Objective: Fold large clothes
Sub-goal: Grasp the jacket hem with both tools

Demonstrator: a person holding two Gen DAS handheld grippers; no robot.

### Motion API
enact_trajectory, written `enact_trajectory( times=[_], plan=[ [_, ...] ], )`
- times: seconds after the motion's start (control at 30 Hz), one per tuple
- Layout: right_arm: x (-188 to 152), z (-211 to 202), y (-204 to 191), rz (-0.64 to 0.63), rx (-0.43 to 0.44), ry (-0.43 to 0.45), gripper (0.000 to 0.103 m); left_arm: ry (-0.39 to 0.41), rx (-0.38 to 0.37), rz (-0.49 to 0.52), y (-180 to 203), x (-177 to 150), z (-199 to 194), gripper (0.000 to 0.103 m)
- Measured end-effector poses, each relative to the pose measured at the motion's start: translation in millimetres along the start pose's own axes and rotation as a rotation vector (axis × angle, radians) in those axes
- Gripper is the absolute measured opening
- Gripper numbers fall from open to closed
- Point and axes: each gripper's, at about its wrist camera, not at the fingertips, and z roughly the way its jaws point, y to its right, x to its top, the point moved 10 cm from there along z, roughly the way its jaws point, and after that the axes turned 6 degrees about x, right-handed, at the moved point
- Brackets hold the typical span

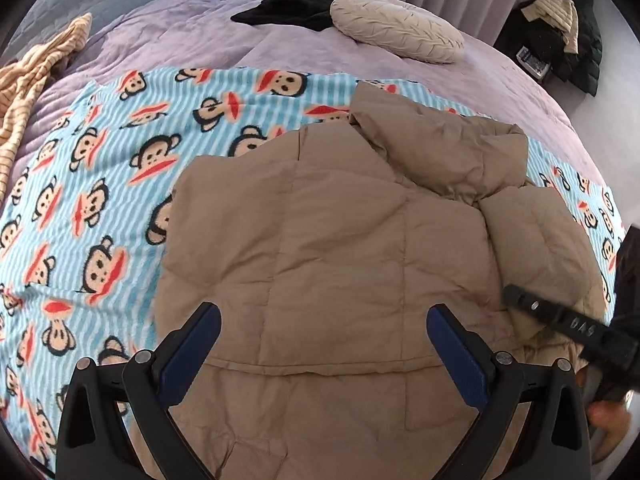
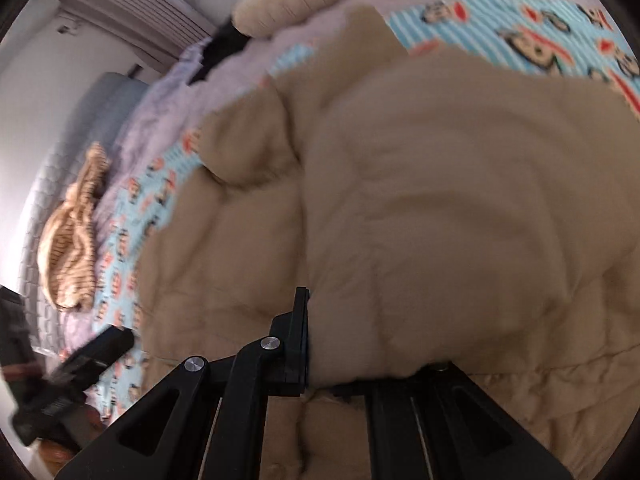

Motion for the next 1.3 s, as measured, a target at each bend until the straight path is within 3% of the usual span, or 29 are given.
enact_trajectory(
  times=[0.17,0.23,0.27,0.3,0.43,0.47,0.5,0.53,0.6,0.63,0.73,0.83,0.87,0.9,0.97,1.1,1.23,1.3],
  plan=[
    [-5.9,-6.6,7.4,0.032,-0.006,-0.040,0.012,-0.016,-0.035,-0.015,12.0,-1.6,11.7,0.103],
    [-4.3,-27.9,3.6,0.042,0.031,-0.019,0.029,-0.020,-0.050,-0.026,14.9,0.1,14.6,0.103],
    [-3.6,-41.5,4.1,0.048,0.043,0.005,0.053,-0.022,-0.053,-0.030,15.9,-0.4,14.5,0.103],
    [-2.3,-51.8,6.0,0.060,0.047,0.031,0.069,-0.025,-0.061,-0.039,15.3,1.0,16.2,0.103],
    [8.9,-87.9,36.8,0.228,0.077,0.149,0.069,-0.023,-0.097,-0.062,12.1,6.2,17.7,0.103],
    [12.7,-91.2,45.6,0.277,0.092,0.162,0.060,-0.024,-0.111,-0.069,11.3,7.2,17.5,0.103],
    [18.2,-91.4,54.8,0.331,0.105,0.176,0.030,-0.024,-0.136,-0.081,10.2,8.8,16.3,0.103],
    [23.7,-90.5,59.1,0.352,0.104,0.184,0.017,-0.023,-0.159,-0.092,9.2,9.8,14.2,0.103],
    [35.1,-89.6,46.4,0.292,0.098,0.203,0.012,-0.023,-0.216,-0.104,8.5,10.8,9.6,0.103],
    [40.8,-87.7,24.5,0.200,0.095,0.201,0.011,-0.023,-0.252,-0.109,8.6,11.4,6.8,0.103],
    [35.8,-67.6,-39.4,-0.004,0.119,0.128,0.011,-0.024,-0.348,-0.127,10.4,13.7,-1.9,0.103],
    [9.1,-31.7,-83.6,-0.128,0.120,-0.007,0.017,-0.030,-0.415,-0.149,13.3,15.6,-7.3,0.103],
    [-0.5,-21.7,-89.8,-0.142,0.118,-0.050,0.034,-0.035,-0.428,-0.153,15.3,15.6,-8.2,0.103],
    [-12.3,-13.3,-93.8,-0.148,0.118,-0.096,0.057,-0.041,-0.438,-0.152,18.1,15.7,-8.5,0.103],
    [-30.8,-8.6,-93.8,-0.144,0.128,-0.140,0.071,-0.045,-0.447,-0.139,23.7,15.6,-7.7,0.103],
    [-42.9,-41.3,-47.0,-0.057,0.085,-0.117,0.071,-0.087,-0.471,-0.125,37.3,11.8,8.1,0.103],
    [-46.5,-91.6,44.9,0.205,0.014,-0.039,0.071,-0.141,-0.503,-0.142,54.1,9.3,25.7,0.102],
    [-50.0,-109.7,84.2,0.345,0.012,0.009,0.071,-0.156,-0.489,-0.134,60.2,8.3,32.2,0.086]
  ],
)
